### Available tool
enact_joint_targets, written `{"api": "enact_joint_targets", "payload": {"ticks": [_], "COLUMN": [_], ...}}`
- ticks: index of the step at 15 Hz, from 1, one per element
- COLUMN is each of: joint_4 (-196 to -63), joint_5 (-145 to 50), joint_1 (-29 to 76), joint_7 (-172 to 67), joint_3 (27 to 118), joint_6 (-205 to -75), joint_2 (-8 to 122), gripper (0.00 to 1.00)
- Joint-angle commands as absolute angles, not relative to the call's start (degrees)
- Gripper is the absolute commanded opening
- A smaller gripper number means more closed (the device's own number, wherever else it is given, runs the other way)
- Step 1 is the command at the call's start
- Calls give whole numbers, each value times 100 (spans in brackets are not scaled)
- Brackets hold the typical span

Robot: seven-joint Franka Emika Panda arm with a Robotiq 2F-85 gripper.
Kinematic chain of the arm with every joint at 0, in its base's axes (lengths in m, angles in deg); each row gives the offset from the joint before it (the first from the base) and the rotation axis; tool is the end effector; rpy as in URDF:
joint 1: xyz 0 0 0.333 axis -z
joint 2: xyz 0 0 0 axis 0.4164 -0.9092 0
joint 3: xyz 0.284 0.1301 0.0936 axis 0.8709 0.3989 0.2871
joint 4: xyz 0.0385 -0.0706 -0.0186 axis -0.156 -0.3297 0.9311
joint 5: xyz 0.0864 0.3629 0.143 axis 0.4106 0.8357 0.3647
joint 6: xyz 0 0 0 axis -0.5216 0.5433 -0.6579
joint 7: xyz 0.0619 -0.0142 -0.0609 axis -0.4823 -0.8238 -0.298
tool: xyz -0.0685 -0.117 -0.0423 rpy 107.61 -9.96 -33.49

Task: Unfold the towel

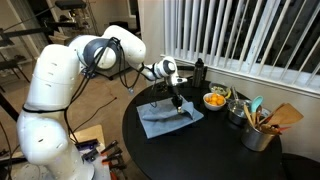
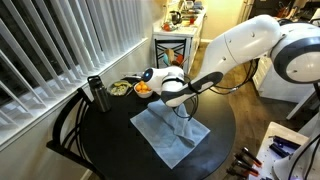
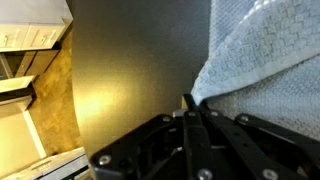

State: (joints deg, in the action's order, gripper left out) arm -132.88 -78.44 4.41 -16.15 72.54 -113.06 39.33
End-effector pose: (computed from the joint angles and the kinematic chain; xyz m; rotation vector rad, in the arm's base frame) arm 0.6350 0.1263 0.2242 2.4657 -0.1582 -0.0826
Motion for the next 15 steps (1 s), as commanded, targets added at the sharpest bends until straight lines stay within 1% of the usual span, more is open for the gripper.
{"api": "enact_joint_targets", "payload": {"ticks": [1, 8, 15], "joint_4": [-13931, -13999, -14006], "joint_5": [-8332, -8999, -8637], "joint_1": [905, 1712, 2053], "joint_7": [-1736, -2016, -2019], "joint_3": [7034, 6891, 6909], "joint_6": [-11728, -12028, -11807], "joint_2": [4531, 4752, 4720], "gripper": [3, 3, 3]}}
